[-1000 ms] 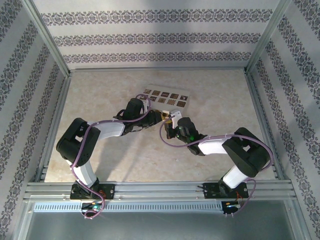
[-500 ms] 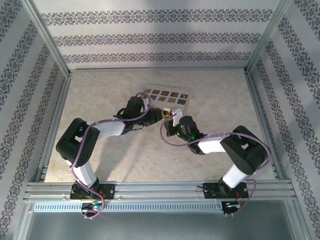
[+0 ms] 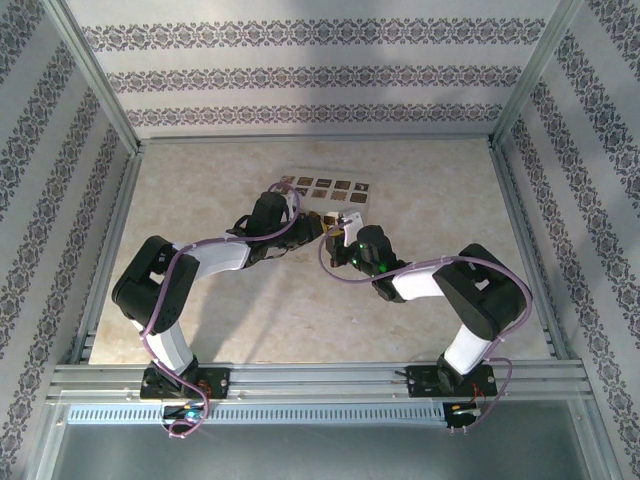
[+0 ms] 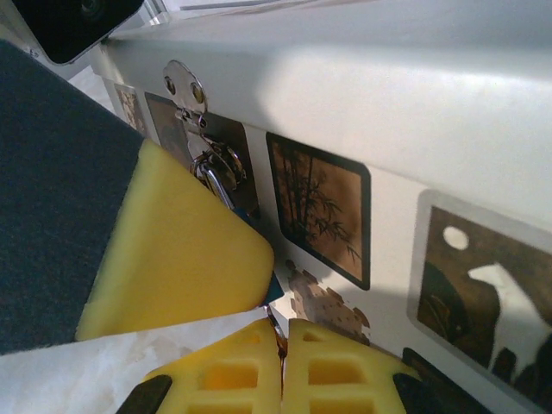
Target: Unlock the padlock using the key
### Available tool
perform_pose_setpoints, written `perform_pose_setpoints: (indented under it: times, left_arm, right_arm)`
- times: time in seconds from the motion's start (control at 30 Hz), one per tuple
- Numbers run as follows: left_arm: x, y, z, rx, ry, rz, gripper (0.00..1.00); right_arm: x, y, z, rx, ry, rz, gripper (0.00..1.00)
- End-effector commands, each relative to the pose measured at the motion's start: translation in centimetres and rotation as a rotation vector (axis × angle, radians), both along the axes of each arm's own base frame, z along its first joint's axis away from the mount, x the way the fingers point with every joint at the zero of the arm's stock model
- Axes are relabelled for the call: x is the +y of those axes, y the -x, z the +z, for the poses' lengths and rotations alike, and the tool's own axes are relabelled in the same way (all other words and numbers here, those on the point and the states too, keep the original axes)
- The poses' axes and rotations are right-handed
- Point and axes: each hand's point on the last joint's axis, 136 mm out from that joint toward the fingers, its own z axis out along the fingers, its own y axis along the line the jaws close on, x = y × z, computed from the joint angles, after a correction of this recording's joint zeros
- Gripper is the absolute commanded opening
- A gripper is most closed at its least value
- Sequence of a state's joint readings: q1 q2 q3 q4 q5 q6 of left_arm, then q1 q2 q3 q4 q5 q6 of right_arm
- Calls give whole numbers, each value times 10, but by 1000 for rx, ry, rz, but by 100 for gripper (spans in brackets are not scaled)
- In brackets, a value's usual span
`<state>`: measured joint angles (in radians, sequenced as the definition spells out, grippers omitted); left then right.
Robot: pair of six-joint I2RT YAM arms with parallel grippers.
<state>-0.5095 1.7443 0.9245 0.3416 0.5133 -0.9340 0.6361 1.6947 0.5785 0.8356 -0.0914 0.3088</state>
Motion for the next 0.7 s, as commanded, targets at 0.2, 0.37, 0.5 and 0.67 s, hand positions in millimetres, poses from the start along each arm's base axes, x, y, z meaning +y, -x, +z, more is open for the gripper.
perform_pose_setpoints:
  times: [0.2, 0.37, 0.5, 0.67]
  left_arm:
    - [-40, 25, 28, 7, 142, -160, 20]
    - [-41, 26, 19, 20, 139, -161, 20]
    - [-42, 27, 10, 34, 145, -156, 20]
    - [-44, 26, -2, 54, 151, -151, 20]
  right_arm:
    - [13, -10, 27, -78, -126, 18, 0]
    - [8, -9, 15, -52, -125, 13, 0]
    - [4, -8, 2, -22, -116, 6, 0]
    - [-1, -6, -14, 12, -106, -8, 0]
